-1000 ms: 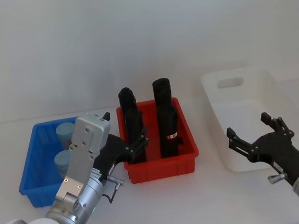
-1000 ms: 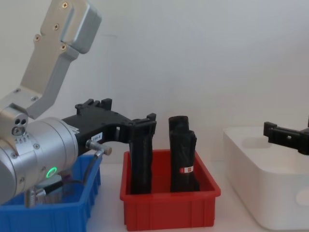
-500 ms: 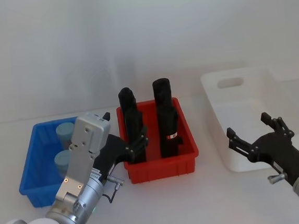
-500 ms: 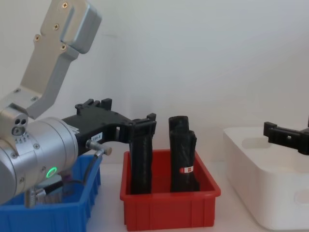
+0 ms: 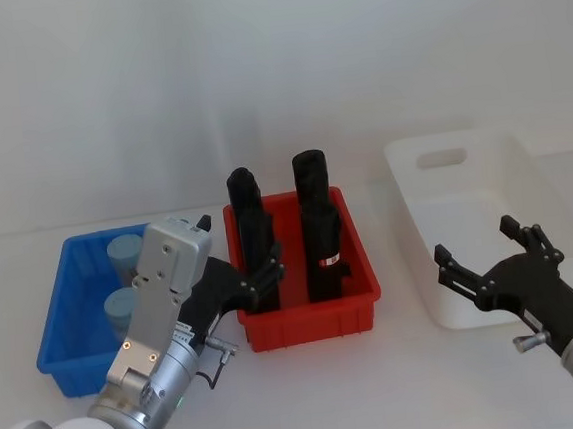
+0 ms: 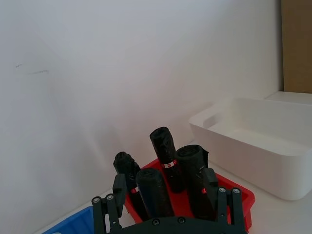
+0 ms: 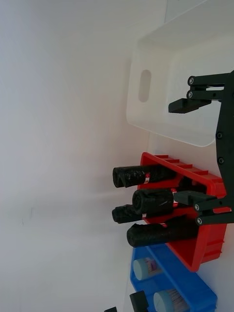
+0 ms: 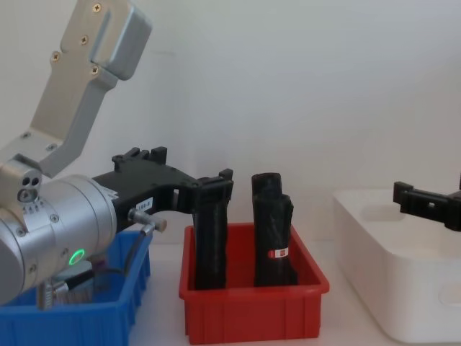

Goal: Pick the cotton swabs from the blue box and place them into the white box.

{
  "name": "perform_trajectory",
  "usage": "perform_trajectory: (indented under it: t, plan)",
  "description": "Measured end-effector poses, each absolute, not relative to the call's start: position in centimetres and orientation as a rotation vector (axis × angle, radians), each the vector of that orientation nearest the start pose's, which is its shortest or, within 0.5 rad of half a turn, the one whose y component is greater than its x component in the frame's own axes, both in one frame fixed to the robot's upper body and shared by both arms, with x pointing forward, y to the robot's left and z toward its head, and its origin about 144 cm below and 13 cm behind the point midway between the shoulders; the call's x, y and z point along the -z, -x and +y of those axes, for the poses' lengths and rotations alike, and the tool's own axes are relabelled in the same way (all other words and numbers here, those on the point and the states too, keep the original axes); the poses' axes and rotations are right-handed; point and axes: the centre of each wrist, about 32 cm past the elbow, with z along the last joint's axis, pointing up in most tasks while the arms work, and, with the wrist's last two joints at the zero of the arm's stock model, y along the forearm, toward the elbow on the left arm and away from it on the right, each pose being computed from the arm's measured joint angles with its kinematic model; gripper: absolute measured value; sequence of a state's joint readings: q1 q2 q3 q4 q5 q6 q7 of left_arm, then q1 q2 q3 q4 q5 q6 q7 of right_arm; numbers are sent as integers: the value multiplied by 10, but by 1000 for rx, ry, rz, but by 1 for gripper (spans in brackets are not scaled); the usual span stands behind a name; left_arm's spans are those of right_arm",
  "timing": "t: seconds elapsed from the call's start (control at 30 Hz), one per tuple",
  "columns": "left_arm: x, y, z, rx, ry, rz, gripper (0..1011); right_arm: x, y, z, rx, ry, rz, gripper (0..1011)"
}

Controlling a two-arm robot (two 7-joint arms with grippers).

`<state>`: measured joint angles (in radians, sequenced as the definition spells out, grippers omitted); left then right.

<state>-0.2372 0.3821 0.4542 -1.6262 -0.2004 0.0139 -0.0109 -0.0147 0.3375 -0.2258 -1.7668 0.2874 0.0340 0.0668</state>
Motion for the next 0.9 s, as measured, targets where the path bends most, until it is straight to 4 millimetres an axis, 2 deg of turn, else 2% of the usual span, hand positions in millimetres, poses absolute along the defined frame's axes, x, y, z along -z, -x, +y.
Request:
perform_trajectory:
  t: [0.53,0.9]
  plan:
    - [-1204,-493,200,-1123,-61,-263,1004,-1189,-443,-237,1229,-26,-75,1002]
    - [-1205,-501,209,-1133,-78,-220,1004,-1189,-443,-237,1230,-26,-75,1002]
